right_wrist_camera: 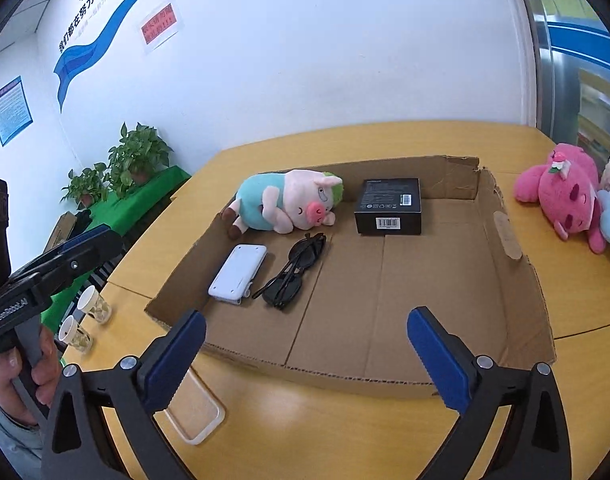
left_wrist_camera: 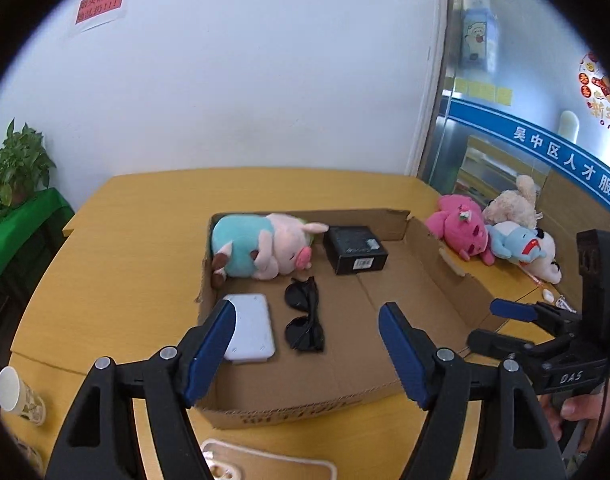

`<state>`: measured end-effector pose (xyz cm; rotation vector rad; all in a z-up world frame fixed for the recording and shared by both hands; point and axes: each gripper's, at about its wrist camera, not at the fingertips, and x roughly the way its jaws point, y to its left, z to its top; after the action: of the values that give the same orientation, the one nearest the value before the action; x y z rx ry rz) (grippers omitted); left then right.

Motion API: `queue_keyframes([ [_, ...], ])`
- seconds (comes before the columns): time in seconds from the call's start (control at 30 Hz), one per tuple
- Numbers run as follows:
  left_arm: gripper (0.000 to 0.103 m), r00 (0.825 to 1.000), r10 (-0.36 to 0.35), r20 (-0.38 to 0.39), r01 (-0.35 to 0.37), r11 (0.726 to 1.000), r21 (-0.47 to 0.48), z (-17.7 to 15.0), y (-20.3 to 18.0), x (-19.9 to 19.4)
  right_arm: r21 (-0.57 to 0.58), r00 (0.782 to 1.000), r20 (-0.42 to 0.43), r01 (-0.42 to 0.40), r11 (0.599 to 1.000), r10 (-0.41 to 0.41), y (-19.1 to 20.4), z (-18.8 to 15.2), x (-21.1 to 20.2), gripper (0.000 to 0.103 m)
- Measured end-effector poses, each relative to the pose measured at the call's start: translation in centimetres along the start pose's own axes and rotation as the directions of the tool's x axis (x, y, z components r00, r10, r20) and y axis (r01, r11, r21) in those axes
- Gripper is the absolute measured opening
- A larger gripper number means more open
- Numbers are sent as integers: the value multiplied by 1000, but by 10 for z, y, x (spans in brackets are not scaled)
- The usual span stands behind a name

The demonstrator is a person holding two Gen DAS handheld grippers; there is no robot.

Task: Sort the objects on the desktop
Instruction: 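Move both tools to the clear phone case with white rim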

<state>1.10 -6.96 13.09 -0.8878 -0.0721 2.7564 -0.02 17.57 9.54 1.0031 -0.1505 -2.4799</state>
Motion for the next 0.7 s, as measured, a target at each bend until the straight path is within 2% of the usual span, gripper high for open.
queue_keyframes([
  [0.13,74,996,23,-89,-27,999,-40,-27,30,9,7,998,-51,-30,1000,30,4,-17,8,102],
  [0.23,74,979,59,-196,-73,995,-64,-56,57,25,17,987,-123,-98,995,100,13,-40,24,102],
  [0.3,74,962,62,-268,-88,992,-86,-76,75,38,48,968,-190,-158,986,164,21,-61,40,102],
  [0.43,74,924,24,-382,-87,985,-148,-109,101,62,105,900,-330,-265,959,285,45,-101,79,102],
  [0.57,72,882,-48,-468,-68,971,-228,-131,116,85,107,858,-388,-320,941,336,68,-119,100,102],
  [0.6,72,892,-47,-449,-59,974,-220,-132,114,84,120,846,-397,-337,934,356,72,-122,104,102],
  [0.7,72,875,-95,-475,-22,971,-236,-135,109,87,148,820,-419,-363,920,391,77,-130,114,103],
])
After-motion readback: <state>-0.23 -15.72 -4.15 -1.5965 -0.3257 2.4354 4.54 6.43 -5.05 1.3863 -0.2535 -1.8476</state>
